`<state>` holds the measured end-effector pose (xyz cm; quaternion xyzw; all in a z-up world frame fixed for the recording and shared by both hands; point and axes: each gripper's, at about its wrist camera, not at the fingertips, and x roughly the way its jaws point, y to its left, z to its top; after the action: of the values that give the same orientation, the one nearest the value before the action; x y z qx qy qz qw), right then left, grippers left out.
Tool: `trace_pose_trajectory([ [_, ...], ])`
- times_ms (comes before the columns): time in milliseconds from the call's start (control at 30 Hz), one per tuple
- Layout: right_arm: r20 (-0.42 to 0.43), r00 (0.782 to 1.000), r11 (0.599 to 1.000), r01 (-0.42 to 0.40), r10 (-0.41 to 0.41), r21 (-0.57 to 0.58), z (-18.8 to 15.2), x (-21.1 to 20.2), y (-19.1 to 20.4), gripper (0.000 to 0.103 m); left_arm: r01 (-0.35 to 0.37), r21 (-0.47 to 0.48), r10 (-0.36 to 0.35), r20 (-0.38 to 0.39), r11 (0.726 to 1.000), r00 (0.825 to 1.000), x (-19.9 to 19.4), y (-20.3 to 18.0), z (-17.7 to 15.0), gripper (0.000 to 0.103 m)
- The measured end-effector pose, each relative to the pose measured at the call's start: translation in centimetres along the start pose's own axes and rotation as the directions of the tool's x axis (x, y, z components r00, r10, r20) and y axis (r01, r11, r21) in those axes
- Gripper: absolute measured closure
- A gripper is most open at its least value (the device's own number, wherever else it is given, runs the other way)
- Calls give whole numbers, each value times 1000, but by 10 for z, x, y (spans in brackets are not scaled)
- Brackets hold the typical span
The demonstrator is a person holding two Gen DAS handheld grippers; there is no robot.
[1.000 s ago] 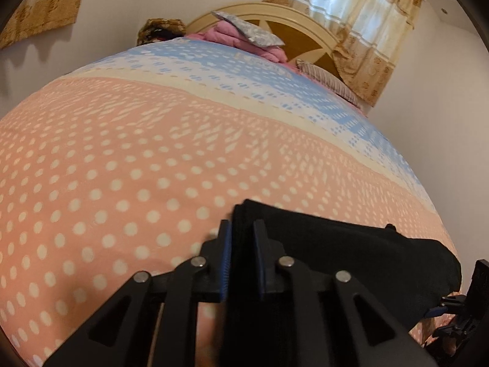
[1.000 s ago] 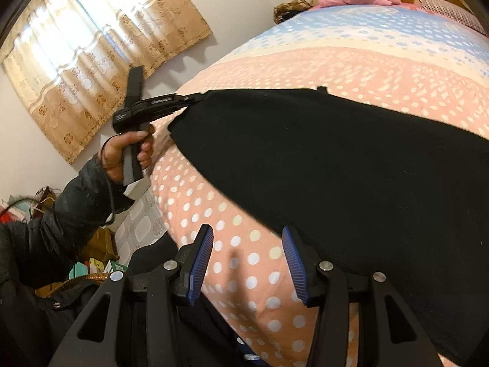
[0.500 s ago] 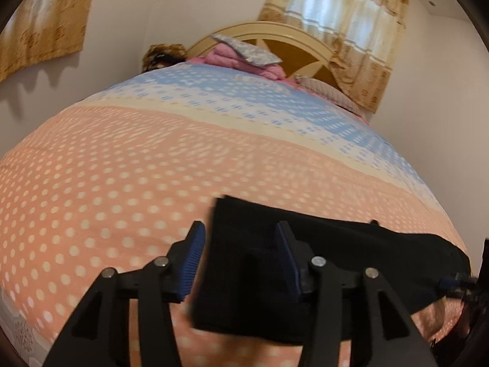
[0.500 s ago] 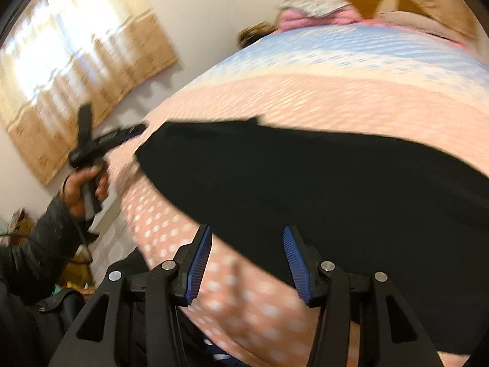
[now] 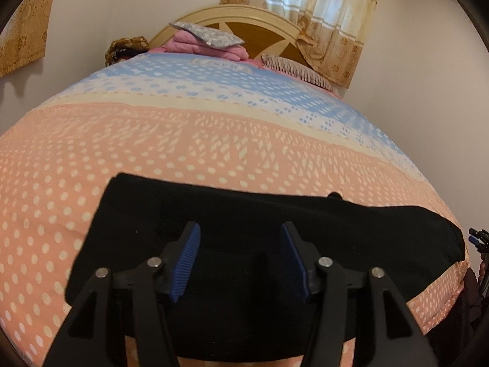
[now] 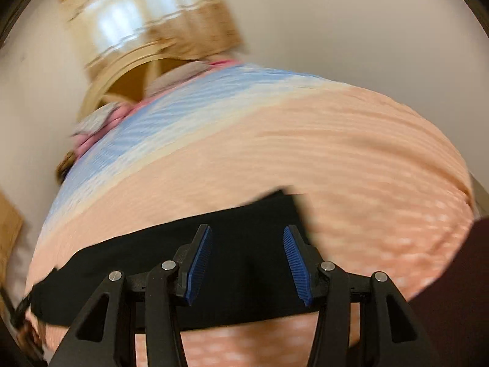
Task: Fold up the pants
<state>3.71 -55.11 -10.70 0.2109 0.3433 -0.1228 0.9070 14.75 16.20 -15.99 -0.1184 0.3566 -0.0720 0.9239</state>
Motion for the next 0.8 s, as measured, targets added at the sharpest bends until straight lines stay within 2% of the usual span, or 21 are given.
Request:
trace_pose_trajectory([
  [33, -8, 1000, 1000, 12, -12, 16, 3, 4, -12, 52, -3, -3, 3, -5, 1000, 1000, 1, 0, -1, 46],
  [167, -45, 998, 995, -31, 35, 100, 9, 23, -38, 52, -17, -15, 17, -10, 1000, 1000, 2, 0, -4, 46],
  [267, -67, 995, 991, -71, 79, 116, 12, 38, -42, 52, -22, -36, 22, -14, 999, 1000, 1, 1, -7, 46],
  [300, -69, 995, 991, -71, 79, 111, 12, 42, -39, 55, -23, -42, 22, -15, 999, 1000, 1, 2, -8, 46],
  [333, -70, 995, 993, -69, 76, 101, 11, 44, -36, 72, -25, -43, 24, -17, 999, 1000, 2, 1, -9, 46],
  [400, -71, 993, 993, -90, 95, 78, 6, 40, -28, 85, -31, -43, 30, -21, 999, 999, 3, 0, -12, 46],
  [467, -34, 998, 998, -55, 56, 31, 8, 33, -18, 99, -34, -45, 33, -26, 998, 999, 5, 1, -14, 46],
  [667, 112, 994, 998, 15, -8, -61, 23, 0, 2, 101, -39, -37, 38, -31, 999, 999, 6, -1, -13, 46],
  [800, 76, 996, 995, 55, -49, -78, 30, 18, -2, 101, -35, -37, 34, -28, 999, 999, 6, -2, -14, 42],
])
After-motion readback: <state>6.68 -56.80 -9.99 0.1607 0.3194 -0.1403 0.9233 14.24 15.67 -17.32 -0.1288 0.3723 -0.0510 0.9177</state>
